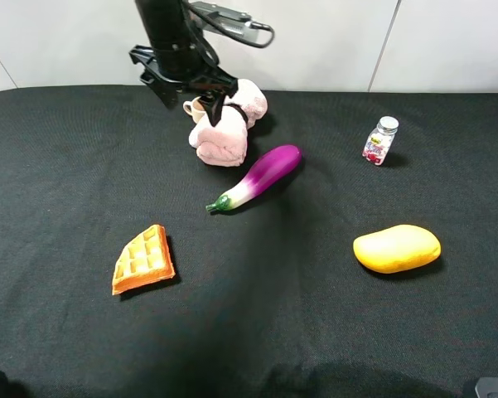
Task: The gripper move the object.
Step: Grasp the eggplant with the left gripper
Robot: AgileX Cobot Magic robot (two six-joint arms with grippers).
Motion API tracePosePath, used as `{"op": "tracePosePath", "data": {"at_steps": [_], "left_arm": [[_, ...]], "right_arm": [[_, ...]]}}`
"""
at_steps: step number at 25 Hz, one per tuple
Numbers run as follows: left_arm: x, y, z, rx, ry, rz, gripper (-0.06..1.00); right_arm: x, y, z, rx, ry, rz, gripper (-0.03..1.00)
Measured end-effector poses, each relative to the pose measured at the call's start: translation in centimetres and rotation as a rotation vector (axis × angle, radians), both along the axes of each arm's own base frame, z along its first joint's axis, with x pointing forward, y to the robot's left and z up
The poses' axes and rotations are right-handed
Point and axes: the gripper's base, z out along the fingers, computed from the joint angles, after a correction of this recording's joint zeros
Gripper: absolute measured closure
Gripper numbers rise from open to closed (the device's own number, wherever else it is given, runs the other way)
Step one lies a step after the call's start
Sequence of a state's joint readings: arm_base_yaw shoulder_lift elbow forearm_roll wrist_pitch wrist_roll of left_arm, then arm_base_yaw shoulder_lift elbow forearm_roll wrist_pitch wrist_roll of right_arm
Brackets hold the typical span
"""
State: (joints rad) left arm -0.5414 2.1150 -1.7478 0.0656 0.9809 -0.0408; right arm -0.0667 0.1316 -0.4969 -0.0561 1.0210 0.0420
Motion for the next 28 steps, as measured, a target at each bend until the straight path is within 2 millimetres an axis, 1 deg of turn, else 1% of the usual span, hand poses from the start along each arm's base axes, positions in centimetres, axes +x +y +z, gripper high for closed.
{"op": "tracePosePath", "data": {"at_steps": [9, 15, 20, 23, 28], "left_arm": [[-2.9, -4.4, -0.3, 0.003, 0.004, -0.122, 0.16], [-4.2, -6.7, -2.6, 0.036, 0.044, -0.197, 0.16], [-4.9, -7.8, -3.5, 0.041, 0.048, -0.228, 0.16], [-4.8, -8.1, -4.1, 0.038, 0.044, -0.234, 0.16], [-4.7, -8.4, -5.7, 0.037, 0.061, -0.233, 0.16]], "right_arm": [[0.0, 0.0, 0.0, 0.001, 0.0, 0.0, 0.27], [0.0, 0.0, 0.0, 0.001, 0.0, 0.0, 0.27], [0.0, 0.0, 0.0, 0.002, 0.0, 0.001, 0.27], [0.0, 0.0, 0.0, 0.002, 0.0, 0.001, 0.27], [0.0, 0.0, 0.0, 0.003, 0.0, 0.002, 0.27]]}}
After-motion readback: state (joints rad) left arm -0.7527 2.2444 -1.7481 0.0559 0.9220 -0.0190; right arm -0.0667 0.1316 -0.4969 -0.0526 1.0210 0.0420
